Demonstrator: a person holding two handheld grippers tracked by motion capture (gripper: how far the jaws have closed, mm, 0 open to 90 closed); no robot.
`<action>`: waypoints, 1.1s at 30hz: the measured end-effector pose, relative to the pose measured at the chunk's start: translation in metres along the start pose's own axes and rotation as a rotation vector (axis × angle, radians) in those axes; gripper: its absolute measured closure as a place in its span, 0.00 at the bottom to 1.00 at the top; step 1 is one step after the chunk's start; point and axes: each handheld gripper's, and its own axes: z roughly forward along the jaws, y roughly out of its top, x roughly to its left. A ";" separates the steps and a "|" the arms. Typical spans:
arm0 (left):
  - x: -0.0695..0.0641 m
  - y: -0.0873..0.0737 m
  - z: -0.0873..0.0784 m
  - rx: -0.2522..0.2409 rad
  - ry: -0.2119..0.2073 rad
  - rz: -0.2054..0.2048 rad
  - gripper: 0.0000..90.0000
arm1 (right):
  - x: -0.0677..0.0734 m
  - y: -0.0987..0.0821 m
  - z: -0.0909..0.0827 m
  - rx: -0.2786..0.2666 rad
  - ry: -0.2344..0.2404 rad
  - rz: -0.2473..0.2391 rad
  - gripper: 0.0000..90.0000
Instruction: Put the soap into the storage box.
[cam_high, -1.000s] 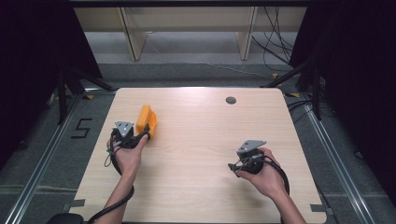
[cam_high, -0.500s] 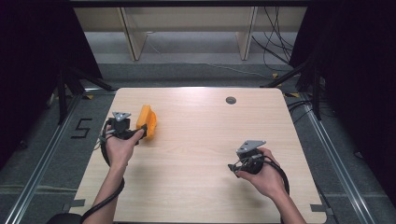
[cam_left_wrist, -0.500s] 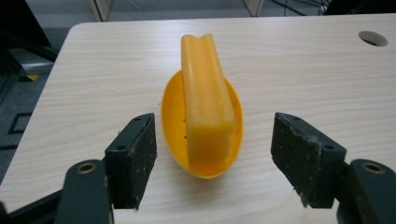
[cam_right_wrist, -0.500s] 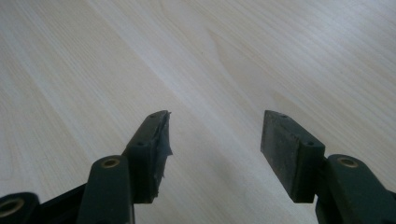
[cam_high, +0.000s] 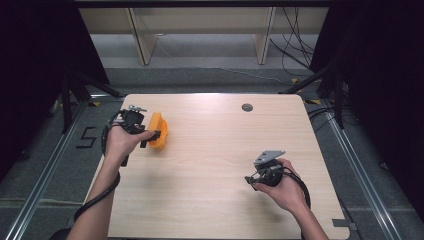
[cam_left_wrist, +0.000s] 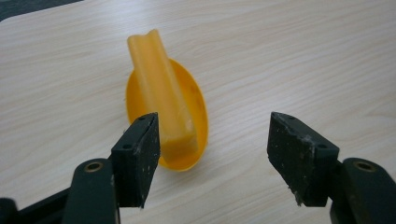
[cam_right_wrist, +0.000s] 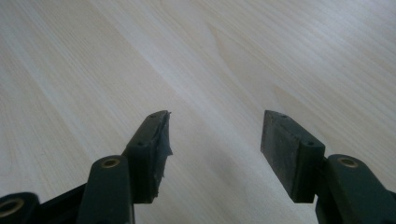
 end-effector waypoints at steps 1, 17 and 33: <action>0.002 0.003 0.000 0.019 -0.030 0.025 0.38 | 0.000 0.000 0.001 -0.002 -0.003 -0.006 0.48; 0.008 -0.036 -0.017 -0.051 -0.207 0.155 0.37 | -0.001 -0.001 0.000 -0.002 -0.006 -0.005 0.48; 0.015 -0.149 -0.043 -0.229 -0.173 0.150 0.38 | 0.002 -0.001 0.001 0.001 0.002 0.005 0.48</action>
